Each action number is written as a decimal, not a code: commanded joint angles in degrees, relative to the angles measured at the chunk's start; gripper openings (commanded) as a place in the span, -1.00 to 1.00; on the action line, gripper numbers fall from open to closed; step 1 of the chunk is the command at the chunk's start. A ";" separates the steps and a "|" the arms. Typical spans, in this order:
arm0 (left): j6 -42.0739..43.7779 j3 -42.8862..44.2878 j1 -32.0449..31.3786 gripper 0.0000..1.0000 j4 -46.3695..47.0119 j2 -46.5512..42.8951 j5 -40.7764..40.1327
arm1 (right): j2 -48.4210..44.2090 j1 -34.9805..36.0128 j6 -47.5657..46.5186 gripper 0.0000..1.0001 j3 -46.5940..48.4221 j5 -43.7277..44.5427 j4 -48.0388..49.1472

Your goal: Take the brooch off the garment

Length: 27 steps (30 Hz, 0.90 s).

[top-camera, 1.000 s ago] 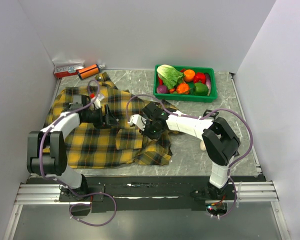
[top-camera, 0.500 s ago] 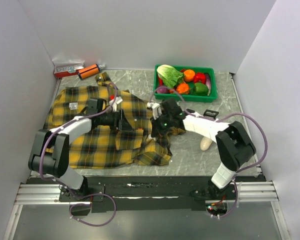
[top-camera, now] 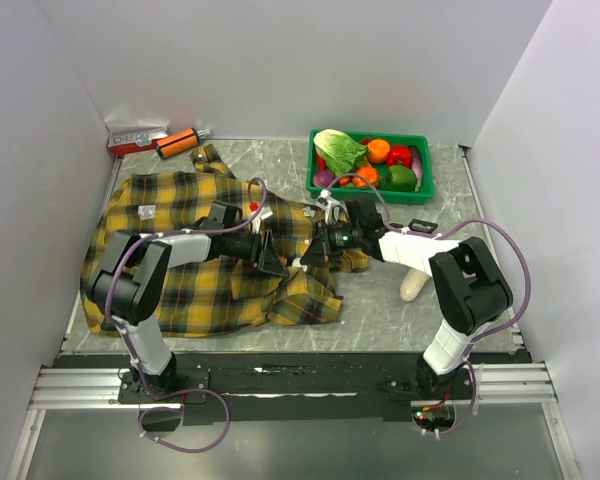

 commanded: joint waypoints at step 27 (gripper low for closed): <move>10.55 11.88 -2.12 -0.06 -5.27 9.59 13.93 | 0.98 -1.54 0.63 -1.00 -1.02 -10.16 5.93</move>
